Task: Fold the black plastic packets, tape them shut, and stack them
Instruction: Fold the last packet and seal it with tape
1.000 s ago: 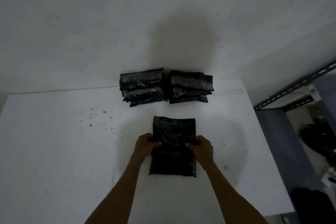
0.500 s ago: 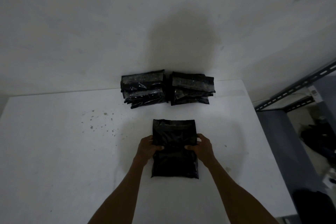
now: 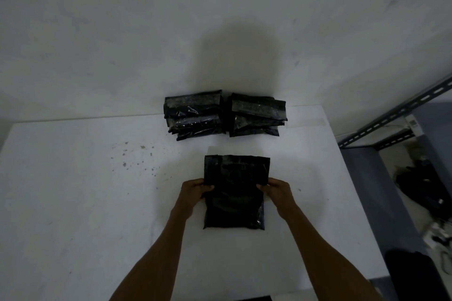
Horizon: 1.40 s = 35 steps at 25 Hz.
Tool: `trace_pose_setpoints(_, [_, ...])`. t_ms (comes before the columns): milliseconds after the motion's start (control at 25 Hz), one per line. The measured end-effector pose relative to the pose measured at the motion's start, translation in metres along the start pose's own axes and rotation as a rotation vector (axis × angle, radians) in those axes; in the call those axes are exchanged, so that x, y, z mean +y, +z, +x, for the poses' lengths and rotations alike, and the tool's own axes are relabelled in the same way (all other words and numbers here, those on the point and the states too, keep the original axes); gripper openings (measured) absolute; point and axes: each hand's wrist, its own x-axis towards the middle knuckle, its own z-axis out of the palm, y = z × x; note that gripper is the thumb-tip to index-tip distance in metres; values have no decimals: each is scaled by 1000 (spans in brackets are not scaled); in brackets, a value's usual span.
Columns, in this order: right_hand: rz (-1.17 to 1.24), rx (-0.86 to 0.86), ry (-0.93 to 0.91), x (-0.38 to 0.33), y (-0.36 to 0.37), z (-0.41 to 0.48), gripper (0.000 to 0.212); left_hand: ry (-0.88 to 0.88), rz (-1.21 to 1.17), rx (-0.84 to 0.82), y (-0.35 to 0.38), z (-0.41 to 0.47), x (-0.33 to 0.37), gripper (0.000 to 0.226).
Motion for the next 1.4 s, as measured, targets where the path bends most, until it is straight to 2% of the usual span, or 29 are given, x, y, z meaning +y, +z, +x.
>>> trace_pose_setpoints(200, [-167, -21, -133, 18, -23, -27, 25, 215, 354, -53, -25, -21, -15, 35])
trace_pose_setpoints(320, [-347, -40, -217, 34, -30, -42, 21, 288, 498, -86, -34, -24, -28, 63])
trace_pose_setpoints(440, [-504, -7, -239, 47, -32, -49, 44, 344, 583, -63, -33, -31, -33, 64])
trace_pose_setpoints(520, [-536, 45, -226, 51, -31, -49, 55, 362, 572, -3, -29, -36, -36, 65])
trace_pose_setpoints(600, [-490, 157, -210, 51, -26, -46, 51, 356, 493, 91, -24, -37, -38, 62])
trace_pose_setpoints(640, [-430, 229, -174, 50, -22, -45, 41, 318, 444, 152, -19, -38, -38, 53])
trace_pose_setpoints(720, [-250, 328, -56, 41, -12, -42, 13, 211, 341, 260, -7, -42, -29, 18])
trace_pose_setpoints(760, [-184, 336, 5, 37, -7, -37, 7, 158, 315, 289, -1, -41, -25, 17])
trace_pose_setpoints(840, [-194, 307, 68, 28, 1, -25, 30, 70, 318, 303, 8, -35, -19, 45])
trace_pose_setpoints(920, [-251, 274, 88, 21, 7, -13, 41, 41, 354, 337, 14, -27, -17, 53])
trace_pose_setpoints(1080, [-302, 292, 120, 12, 10, -1, 39, 45, 299, 424, 13, -20, -20, 40])
trace_pose_setpoints(1200, [-253, 341, 111, 15, 9, 3, 38, 44, 260, 442, 8, -17, -19, 35])
trace_pose_setpoints(1320, [-207, 347, 106, 23, 8, 6, 31, 42, 161, 456, 11, -15, -18, 35])
trace_pose_setpoints(1400, [-184, 341, 114, 25, 8, 5, 29, 29, 186, 446, 12, -15, -17, 39])
